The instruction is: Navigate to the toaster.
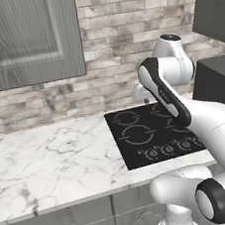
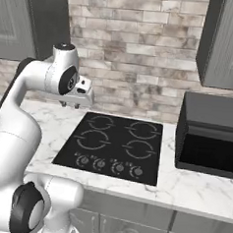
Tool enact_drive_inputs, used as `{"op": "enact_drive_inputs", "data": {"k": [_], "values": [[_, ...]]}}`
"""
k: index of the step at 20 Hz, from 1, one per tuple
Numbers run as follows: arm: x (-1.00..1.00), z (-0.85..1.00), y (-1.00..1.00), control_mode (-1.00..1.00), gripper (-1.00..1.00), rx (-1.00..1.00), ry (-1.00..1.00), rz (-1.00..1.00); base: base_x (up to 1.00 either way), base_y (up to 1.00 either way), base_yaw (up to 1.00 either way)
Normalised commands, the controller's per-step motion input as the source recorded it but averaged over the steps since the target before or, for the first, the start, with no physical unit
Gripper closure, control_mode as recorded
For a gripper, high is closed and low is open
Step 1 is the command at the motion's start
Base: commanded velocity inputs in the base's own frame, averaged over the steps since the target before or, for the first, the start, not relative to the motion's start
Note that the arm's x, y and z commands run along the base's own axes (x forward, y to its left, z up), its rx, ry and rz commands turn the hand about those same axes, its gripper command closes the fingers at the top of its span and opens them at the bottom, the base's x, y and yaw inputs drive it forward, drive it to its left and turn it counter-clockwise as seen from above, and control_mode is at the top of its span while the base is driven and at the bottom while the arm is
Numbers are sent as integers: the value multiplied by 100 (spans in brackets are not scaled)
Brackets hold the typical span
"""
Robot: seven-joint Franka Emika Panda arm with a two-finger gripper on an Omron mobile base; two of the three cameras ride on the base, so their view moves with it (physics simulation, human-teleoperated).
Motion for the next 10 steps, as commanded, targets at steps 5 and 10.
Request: {"op": "enact_drive_inputs", "data": {"k": [5, 10], "values": [[0, 0, 0, 100, -100, 0, 0, 0, -21, 0, 7], [0, 0, 0, 100, -100, 0, 0, 0, -60, -6, 46]]}}
